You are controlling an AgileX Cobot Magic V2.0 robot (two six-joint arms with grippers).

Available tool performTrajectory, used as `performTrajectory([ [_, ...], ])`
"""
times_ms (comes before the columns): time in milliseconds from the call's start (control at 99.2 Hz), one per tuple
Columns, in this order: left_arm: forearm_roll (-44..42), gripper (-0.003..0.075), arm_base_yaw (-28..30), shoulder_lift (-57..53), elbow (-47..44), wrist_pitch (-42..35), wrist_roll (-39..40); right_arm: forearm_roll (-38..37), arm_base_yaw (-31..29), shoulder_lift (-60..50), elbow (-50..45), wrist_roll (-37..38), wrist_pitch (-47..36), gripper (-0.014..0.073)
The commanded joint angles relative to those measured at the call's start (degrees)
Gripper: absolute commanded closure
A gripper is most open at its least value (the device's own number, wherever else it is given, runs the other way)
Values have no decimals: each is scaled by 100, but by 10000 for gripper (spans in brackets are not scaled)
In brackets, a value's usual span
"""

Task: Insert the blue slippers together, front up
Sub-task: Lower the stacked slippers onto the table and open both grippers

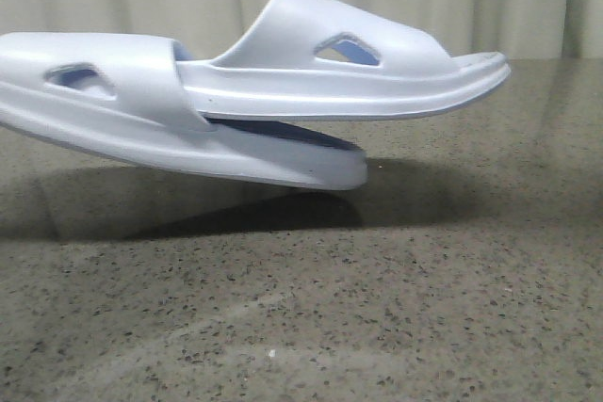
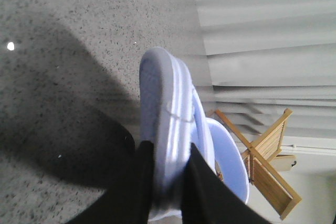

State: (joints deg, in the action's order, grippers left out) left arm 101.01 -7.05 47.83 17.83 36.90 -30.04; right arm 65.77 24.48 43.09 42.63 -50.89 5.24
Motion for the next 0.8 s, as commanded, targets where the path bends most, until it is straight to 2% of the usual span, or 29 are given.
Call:
performTrajectory([
  [0, 564, 704, -46, 331, 470, 404, -296, -34, -19, -41, 140, -102, -50, 96],
  [161, 564, 704, -46, 947, 823, 422, -474, -34, -19, -41, 140, -102, 16, 96],
  [403, 564, 704, -46, 1501, 840, 491, -752, -34, -19, -41, 140, -102, 21, 96],
  [786, 564, 696, -46, 1656, 840, 465, -1369, -34, -19, -41, 29, -102, 21, 96],
])
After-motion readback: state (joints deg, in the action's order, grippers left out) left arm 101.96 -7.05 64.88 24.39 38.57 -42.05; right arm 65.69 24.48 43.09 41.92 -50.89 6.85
